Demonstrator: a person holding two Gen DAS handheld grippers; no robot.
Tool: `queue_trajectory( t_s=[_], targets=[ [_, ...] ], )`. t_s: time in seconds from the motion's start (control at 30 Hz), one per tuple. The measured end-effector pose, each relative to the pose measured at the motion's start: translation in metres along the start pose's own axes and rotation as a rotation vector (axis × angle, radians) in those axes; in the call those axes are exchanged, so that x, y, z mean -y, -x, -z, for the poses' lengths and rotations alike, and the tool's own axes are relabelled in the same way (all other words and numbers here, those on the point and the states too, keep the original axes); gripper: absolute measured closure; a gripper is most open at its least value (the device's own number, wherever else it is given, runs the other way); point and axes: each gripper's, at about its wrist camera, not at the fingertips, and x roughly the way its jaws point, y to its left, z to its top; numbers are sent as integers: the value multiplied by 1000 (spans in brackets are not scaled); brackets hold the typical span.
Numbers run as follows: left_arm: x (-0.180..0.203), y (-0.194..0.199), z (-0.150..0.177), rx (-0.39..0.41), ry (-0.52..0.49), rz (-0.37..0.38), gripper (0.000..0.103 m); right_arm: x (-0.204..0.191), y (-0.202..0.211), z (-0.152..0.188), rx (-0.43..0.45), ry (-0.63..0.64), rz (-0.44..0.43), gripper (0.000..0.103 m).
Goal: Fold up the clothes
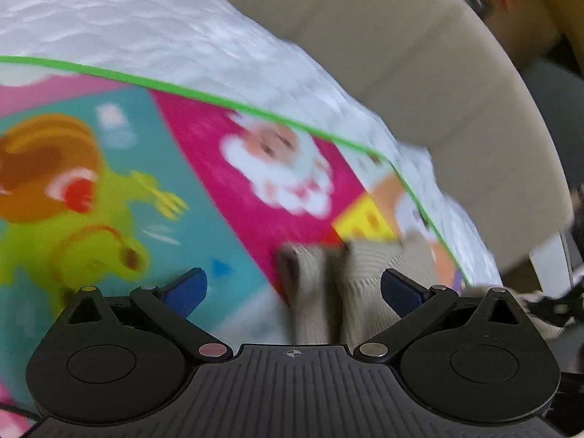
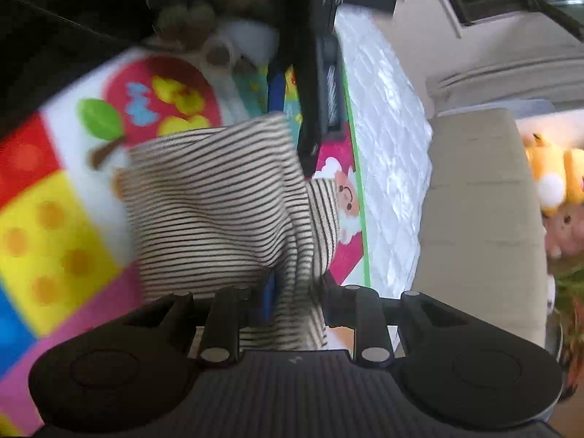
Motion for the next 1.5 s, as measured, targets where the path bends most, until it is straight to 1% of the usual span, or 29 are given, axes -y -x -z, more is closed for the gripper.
queue_trajectory(
  t_s=[0.03, 0.07, 0.17, 0.23, 0.27, 0.37, 0.4, 0.43, 0.5, 0.57, 0.6, 0.63, 0.67, 0.7, 0.73, 0.77, 0.83, 0.9, 1.0, 1.07, 1.1, 1.17, 1.2, 1.33, 1.4, 1.47, 1.5],
  targets=[
    [-3, 3, -3, 16, 11, -2, 0, 2, -14, -2, 5, 15, 11, 91],
    [-5, 7, -7, 32, 21, -4, 0, 4, -28, -4, 2, 20, 15, 92],
    [-3, 15, -8, 59, 24, 93, 0, 4, -68, -6, -9, -13, 19, 93],
    [2, 10, -5, 28, -10, 134, 0, -2, -86, -6, -21, -8, 26, 95],
    [5, 8, -4, 12, -27, 155, 0, -4, -90, -5, -23, -11, 27, 98],
    [20, -2, 1, -39, -108, 199, 0, 2, -89, -1, -15, -70, 24, 100],
    [27, -5, 4, -49, -148, 200, 0, 6, -86, 1, -10, -87, 31, 100],
    [31, -8, 8, -59, -176, 185, 0, 11, -83, 2, -4, -102, 41, 97],
    [40, -14, 16, -78, -231, 153, 0, 23, -71, 5, 12, -154, 74, 82],
    [40, -20, 20, -82, -258, 74, 0, 35, -52, 9, 35, -244, 112, 41],
    [41, -23, 22, -84, -271, 34, 0, 40, -41, 13, 53, -292, 125, 33],
    [39, -25, 22, -82, -266, 9, 0, 44, -28, 16, 67, -338, 136, 22],
    [35, -24, 21, -79, -251, -4, 0, 47, -16, 21, 72, -379, 142, 15],
    [32, -23, 21, -75, -241, -9, 0, 49, -7, 26, 68, -428, 145, 11],
    [32, -24, 21, -72, -247, -18, 0, 48, 2, 33, 60, -482, 148, 4],
    [32, -24, 21, -69, -253, -26, 0, 48, 11, 39, 52, -537, 150, 0],
    [32, -25, 21, -62, -265, -43, 0, 46, 19, 56, 5, -686, 159, 0],
    [35, -27, 22, -58, -285, -58, 0, 38, 16, 75, -61, -853, 190, 0],
    [35, -29, 22, -53, -287, -62, 0, 26, -7, 104, -159, -1096, 220, 0],
    [35, -30, 23, -51, -289, -64, 0, 13, -38, 114, -217, -1202, 216, 0],
    [35, -31, 23, -49, -290, -66, 0, 7, -47, 117, -235, -1240, 224, 0],
    [35, -32, 23, -46, -292, -68, 0, 3, -56, 118, -228, -1293, 263, 0],
    [35, -32, 23, -45, -293, -69, 0, 4, -58, 119, -231, -1315, 268, 0],
    [36, -35, 24, -43, -307, -72, 0, 3, -47, 118, -266, -1355, 264, 0],
    [37, -35, 24, -43, -317, -75, 0, 4, -43, 114, -278, -1348, 261, 0],
    [38, -34, 25, -43, -322, -77, 0, 7, -28, 114, -266, -1373, 256, 0],
    [38, -34, 25, -43, -323, -79, 0, 7, -21, 115, -248, -1407, 247, 0]
  ],
)
